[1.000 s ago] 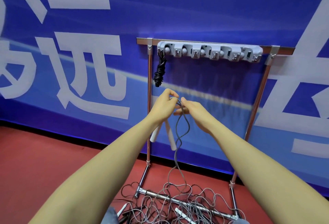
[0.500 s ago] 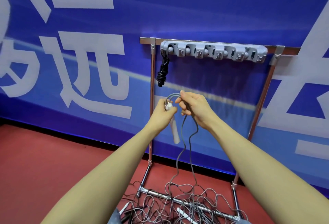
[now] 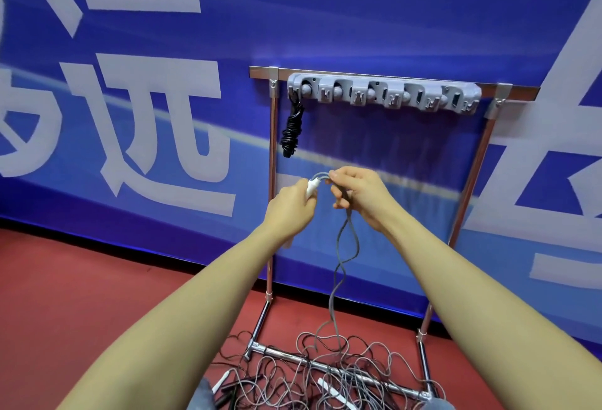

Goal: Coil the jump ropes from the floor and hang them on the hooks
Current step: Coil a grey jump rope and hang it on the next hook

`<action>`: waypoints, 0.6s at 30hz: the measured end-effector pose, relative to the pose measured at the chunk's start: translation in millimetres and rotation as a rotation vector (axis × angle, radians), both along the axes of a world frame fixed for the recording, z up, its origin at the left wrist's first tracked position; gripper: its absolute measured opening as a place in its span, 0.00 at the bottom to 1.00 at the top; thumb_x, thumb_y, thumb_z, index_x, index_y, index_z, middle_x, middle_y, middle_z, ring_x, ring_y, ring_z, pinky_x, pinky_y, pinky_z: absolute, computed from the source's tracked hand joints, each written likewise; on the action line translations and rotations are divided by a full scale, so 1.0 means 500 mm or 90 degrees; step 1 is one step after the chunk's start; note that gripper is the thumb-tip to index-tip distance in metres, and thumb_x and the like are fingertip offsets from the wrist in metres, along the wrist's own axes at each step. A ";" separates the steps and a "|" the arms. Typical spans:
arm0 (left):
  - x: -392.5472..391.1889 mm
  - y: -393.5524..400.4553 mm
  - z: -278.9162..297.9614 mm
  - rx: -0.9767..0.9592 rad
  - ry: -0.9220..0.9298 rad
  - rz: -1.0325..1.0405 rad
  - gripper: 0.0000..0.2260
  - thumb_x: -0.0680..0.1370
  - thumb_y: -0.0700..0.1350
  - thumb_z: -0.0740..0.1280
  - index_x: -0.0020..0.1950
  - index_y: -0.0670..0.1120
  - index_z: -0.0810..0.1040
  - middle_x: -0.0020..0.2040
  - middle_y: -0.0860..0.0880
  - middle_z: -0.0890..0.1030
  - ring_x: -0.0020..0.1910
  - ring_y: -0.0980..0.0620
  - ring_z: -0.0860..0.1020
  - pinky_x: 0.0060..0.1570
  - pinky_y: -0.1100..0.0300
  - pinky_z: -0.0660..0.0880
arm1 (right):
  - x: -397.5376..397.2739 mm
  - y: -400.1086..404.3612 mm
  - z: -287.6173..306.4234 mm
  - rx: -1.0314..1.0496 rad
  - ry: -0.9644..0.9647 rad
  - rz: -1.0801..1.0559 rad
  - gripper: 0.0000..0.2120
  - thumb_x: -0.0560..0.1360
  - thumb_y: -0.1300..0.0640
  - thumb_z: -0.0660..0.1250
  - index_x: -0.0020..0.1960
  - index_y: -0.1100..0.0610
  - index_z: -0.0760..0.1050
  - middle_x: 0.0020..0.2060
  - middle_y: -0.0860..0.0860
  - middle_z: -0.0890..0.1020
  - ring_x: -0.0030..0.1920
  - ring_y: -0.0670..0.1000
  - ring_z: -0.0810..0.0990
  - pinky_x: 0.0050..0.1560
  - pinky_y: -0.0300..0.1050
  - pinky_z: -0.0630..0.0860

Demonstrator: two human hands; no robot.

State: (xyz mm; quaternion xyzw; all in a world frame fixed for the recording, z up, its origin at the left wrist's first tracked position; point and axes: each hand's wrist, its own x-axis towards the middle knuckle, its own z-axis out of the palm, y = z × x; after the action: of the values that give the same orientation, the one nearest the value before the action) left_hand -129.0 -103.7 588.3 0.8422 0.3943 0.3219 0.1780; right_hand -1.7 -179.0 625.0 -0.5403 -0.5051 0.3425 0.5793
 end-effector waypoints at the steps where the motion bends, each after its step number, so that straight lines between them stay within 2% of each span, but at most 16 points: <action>1: -0.002 0.000 0.001 -0.008 -0.015 -0.013 0.09 0.80 0.48 0.57 0.47 0.43 0.71 0.40 0.44 0.78 0.41 0.42 0.77 0.40 0.48 0.75 | 0.000 0.001 -0.003 0.012 0.015 0.001 0.10 0.79 0.58 0.63 0.41 0.59 0.75 0.26 0.50 0.73 0.22 0.46 0.65 0.32 0.40 0.74; 3: -0.006 -0.002 0.005 -0.041 -0.068 -0.047 0.09 0.79 0.46 0.58 0.42 0.42 0.71 0.38 0.43 0.78 0.40 0.43 0.78 0.41 0.46 0.76 | -0.001 0.000 -0.007 0.037 0.024 -0.002 0.09 0.79 0.59 0.63 0.41 0.60 0.75 0.27 0.50 0.75 0.22 0.45 0.64 0.31 0.39 0.72; 6: -0.009 -0.016 0.022 -0.126 -0.157 -0.087 0.08 0.77 0.41 0.59 0.38 0.41 0.71 0.35 0.42 0.79 0.34 0.49 0.78 0.39 0.53 0.74 | -0.004 -0.002 -0.007 0.075 0.069 -0.008 0.09 0.79 0.59 0.63 0.41 0.59 0.74 0.29 0.51 0.75 0.23 0.45 0.65 0.32 0.39 0.71; 9: -0.004 -0.029 0.034 -0.206 -0.218 -0.118 0.09 0.76 0.40 0.58 0.36 0.43 0.67 0.31 0.44 0.72 0.29 0.49 0.69 0.31 0.57 0.69 | -0.006 -0.006 0.000 0.104 0.103 -0.013 0.09 0.79 0.60 0.64 0.40 0.59 0.75 0.29 0.51 0.75 0.25 0.46 0.67 0.32 0.38 0.72; 13: 0.005 -0.033 0.036 -0.260 -0.305 -0.109 0.12 0.76 0.42 0.59 0.33 0.46 0.63 0.29 0.47 0.66 0.29 0.50 0.62 0.29 0.56 0.60 | 0.002 -0.008 0.002 0.106 0.032 -0.038 0.10 0.79 0.57 0.64 0.40 0.58 0.75 0.29 0.51 0.78 0.27 0.47 0.71 0.33 0.38 0.73; 16: 0.012 -0.038 0.048 -0.313 -0.410 -0.144 0.12 0.71 0.44 0.61 0.31 0.46 0.60 0.24 0.53 0.63 0.24 0.53 0.58 0.26 0.61 0.57 | 0.005 -0.008 -0.009 0.067 -0.069 -0.081 0.16 0.80 0.51 0.62 0.38 0.58 0.75 0.27 0.52 0.76 0.27 0.48 0.72 0.33 0.38 0.72; 18: 0.015 -0.039 0.057 -0.324 -0.461 -0.146 0.16 0.70 0.50 0.65 0.30 0.46 0.61 0.22 0.54 0.63 0.22 0.54 0.58 0.25 0.62 0.58 | 0.004 -0.010 -0.025 0.036 -0.111 -0.096 0.20 0.80 0.47 0.60 0.35 0.59 0.74 0.25 0.51 0.74 0.27 0.48 0.71 0.34 0.39 0.72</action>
State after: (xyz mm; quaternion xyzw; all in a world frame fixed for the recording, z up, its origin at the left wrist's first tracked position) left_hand -121.3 -122.9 616.8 0.6433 0.2775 0.4667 0.5398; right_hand 0.3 -184.1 612.5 -0.5880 -0.5211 0.2348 0.5724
